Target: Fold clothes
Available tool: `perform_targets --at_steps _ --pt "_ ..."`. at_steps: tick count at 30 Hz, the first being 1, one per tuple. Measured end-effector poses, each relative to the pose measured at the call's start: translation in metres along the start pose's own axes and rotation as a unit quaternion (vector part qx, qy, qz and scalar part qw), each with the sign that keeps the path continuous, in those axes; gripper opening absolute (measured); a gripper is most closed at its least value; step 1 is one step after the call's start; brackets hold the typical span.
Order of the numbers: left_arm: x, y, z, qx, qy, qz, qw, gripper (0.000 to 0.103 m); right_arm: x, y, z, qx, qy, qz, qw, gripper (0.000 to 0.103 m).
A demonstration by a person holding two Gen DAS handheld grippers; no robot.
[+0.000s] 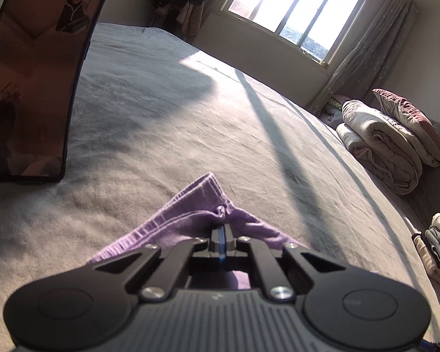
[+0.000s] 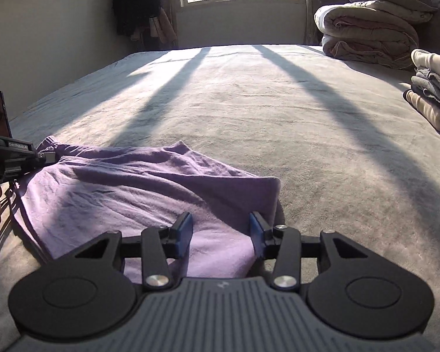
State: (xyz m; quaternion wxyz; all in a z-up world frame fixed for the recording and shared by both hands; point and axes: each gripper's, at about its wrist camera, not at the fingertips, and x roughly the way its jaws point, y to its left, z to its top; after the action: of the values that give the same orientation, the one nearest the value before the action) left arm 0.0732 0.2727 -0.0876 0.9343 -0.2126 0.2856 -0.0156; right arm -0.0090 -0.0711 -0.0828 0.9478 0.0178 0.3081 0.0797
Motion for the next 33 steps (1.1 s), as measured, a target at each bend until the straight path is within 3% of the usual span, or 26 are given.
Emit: perform_targets --at_steps 5,13,16,18,22,24,26,27,28,33 --pt "-0.025 -0.022 -0.006 0.059 -0.006 -0.026 0.9979 0.015 -0.015 0.000 0.005 -0.006 0.009 0.016 1.000 0.061" --pt "-0.057 -0.041 -0.031 0.134 0.018 -0.120 0.9834 0.026 -0.050 -0.035 -0.019 0.116 0.040 0.080 0.989 0.062" --pt "-0.067 -0.062 -0.048 0.185 0.029 -0.152 0.9704 0.033 -0.056 -0.050 -0.027 0.190 0.057 0.132 0.971 0.062" --pt "-0.073 -0.079 -0.061 0.224 0.037 -0.168 0.9594 0.034 -0.056 -0.062 -0.031 0.256 0.072 0.169 0.949 0.062" --pt "-0.085 -0.105 -0.081 0.276 0.039 -0.210 0.9372 0.042 -0.045 -0.076 -0.034 0.330 0.091 0.201 0.918 0.050" --pt "-0.091 -0.118 -0.090 0.299 0.038 -0.232 0.9248 0.048 -0.038 -0.077 -0.034 0.344 0.101 0.214 0.908 0.042" --pt "-0.097 -0.131 -0.099 0.321 0.038 -0.254 0.9114 0.056 -0.030 -0.077 -0.033 0.357 0.113 0.231 0.898 0.027" --pt "-0.100 -0.137 -0.103 0.333 0.038 -0.265 0.9042 0.059 -0.028 -0.078 -0.032 0.363 0.119 0.234 0.894 0.014" --pt "-0.102 -0.143 -0.107 0.344 0.037 -0.273 0.8977 0.060 -0.026 -0.080 -0.030 0.370 0.124 0.237 0.890 0.009" --pt "-0.107 -0.164 -0.131 0.399 0.026 -0.262 0.8785 0.062 -0.022 -0.081 -0.018 0.383 0.149 0.252 0.876 0.008"
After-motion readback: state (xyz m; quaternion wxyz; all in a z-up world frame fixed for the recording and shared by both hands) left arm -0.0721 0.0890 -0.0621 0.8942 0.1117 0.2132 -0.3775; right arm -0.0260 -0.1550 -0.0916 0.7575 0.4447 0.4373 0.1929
